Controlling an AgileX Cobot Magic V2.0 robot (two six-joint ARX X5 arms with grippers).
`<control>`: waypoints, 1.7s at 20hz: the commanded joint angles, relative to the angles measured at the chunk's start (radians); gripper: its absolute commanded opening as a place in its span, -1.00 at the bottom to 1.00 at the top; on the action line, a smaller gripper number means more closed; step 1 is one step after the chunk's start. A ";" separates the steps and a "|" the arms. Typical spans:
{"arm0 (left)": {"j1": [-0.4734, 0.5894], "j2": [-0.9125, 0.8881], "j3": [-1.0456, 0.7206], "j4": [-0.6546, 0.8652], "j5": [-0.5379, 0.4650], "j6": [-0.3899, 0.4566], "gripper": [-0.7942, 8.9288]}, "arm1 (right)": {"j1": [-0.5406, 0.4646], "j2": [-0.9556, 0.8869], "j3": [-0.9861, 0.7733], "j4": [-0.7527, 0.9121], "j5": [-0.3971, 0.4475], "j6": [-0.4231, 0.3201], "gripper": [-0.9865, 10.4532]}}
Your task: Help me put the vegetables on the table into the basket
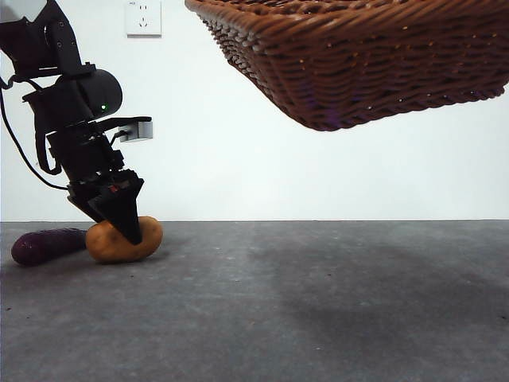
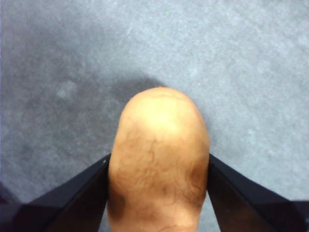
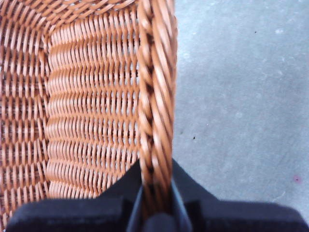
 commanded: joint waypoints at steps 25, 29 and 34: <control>-0.654 -0.711 -0.140 -0.209 -0.077 -0.343 -0.85 | 0.031 0.246 -0.165 0.213 -0.092 0.168 -0.85; -0.742 -0.498 -0.162 -0.135 -0.157 -0.354 -0.85 | 0.045 0.246 -0.165 0.217 -0.100 0.169 -0.85; -0.743 -0.363 -0.162 -0.111 -0.152 -0.385 -0.84 | 0.055 0.245 -0.165 0.224 -0.102 0.166 -0.85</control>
